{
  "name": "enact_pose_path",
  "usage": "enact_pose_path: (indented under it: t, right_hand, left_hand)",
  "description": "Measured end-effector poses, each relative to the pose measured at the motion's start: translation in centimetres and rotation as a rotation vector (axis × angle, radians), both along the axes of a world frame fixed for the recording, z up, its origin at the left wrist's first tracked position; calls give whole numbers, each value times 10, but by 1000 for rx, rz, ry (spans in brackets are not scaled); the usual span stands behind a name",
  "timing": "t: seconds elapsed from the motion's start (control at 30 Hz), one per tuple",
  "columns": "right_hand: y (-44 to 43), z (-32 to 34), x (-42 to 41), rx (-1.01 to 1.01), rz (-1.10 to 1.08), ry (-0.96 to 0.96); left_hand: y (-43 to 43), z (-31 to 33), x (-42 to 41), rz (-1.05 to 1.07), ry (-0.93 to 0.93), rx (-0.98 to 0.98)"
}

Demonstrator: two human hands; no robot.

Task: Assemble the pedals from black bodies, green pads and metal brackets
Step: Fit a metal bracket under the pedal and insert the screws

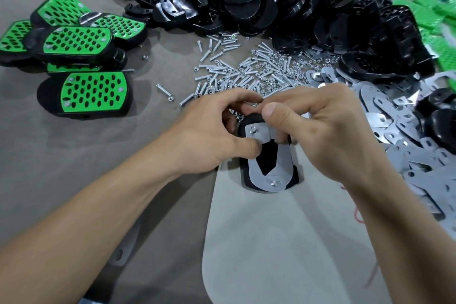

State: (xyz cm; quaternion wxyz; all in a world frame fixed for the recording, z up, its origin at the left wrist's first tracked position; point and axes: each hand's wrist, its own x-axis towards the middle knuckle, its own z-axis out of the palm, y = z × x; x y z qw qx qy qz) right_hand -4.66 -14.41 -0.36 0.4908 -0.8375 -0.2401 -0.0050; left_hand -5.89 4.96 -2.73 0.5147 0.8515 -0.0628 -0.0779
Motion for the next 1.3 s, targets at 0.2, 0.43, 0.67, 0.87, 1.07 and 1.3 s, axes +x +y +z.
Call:
enact_pose_path:
  t: [0.2, 0.43, 0.67, 0.87, 1.07, 1.3]
  right_hand:
    - [1, -3, 0, 26, 86, 125]
    - [0, -2, -3, 134, 164, 225]
    - [-1, -2, -3, 141, 128, 243]
    - [-3, -2, 0, 163, 54, 199]
    - [-3, 0, -2, 130, 78, 179]
    - [-4, -6, -1, 56, 147, 165]
  left_hand:
    - [0, 1, -1, 5, -16, 6]
    - [0, 2, -1, 1, -6, -21]
    - [-2, 1, -2, 35, -3, -24]
    - [-4, -1, -2, 66, -11, -24]
    - [-5, -3, -2, 76, -8, -30]
    - [-7, 0, -3, 81, -19, -23]
